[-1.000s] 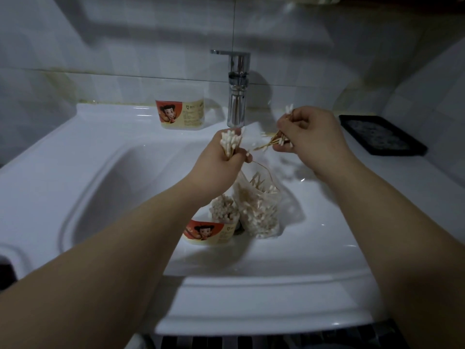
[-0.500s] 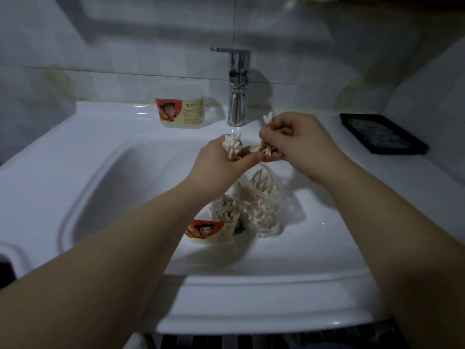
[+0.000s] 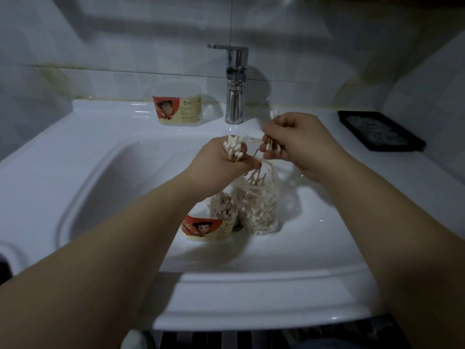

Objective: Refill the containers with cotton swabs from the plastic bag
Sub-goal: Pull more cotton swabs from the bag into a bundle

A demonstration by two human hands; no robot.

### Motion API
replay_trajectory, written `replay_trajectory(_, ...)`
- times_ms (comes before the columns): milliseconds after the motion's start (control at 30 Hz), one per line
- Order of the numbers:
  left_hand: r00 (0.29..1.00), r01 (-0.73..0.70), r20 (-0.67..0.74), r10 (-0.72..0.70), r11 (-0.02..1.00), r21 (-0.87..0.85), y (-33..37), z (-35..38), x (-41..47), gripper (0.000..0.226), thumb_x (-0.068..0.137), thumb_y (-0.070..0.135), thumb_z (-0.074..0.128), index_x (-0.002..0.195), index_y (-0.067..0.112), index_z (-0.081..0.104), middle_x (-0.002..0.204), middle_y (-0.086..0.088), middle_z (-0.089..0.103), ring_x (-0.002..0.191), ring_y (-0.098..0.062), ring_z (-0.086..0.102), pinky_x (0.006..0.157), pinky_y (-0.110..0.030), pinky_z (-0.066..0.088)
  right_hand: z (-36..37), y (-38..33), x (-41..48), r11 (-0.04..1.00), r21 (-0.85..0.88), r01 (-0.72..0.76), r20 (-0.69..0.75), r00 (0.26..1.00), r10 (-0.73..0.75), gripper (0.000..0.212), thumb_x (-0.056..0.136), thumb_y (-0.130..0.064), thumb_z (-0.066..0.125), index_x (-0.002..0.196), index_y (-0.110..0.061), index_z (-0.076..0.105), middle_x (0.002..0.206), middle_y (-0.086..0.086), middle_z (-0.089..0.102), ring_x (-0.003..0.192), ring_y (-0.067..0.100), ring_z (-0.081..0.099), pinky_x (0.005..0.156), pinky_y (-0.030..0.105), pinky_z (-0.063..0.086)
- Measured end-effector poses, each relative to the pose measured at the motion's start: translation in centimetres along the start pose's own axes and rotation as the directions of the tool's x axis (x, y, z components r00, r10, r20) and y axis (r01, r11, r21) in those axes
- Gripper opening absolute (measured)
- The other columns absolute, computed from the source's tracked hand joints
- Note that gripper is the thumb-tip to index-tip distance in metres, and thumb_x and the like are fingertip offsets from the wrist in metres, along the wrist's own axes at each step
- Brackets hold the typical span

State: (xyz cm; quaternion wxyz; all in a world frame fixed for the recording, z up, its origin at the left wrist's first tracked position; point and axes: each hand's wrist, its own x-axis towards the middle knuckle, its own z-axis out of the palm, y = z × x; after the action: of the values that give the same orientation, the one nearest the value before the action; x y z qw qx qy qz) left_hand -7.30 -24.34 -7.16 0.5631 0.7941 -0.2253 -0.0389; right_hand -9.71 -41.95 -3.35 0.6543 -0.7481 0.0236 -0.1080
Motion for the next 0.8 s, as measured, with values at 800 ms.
replay_trajectory(800, 0.98, -0.013, -0.195, -0.04, 0.964, -0.265, 1.0, 0.4, 0.0, 0.03, 0.109, 0.033, 0.045, 0.11, 0.008, 0.063, 0.095, -0.005, 0.073, 0.084, -0.013, 0.072, 0.074, -0.027, 0.06, 0.7, -0.4, -1.0, 0.971, -0.21, 0.115, 0.142, 0.986, -0.086, 0.018, 0.106, -0.02, 0.053, 0.104, -0.008, 0.066, 0.072, 0.004, 0.067, 0.061, 0.018, 0.064, 0.054, 0.029, 0.05)
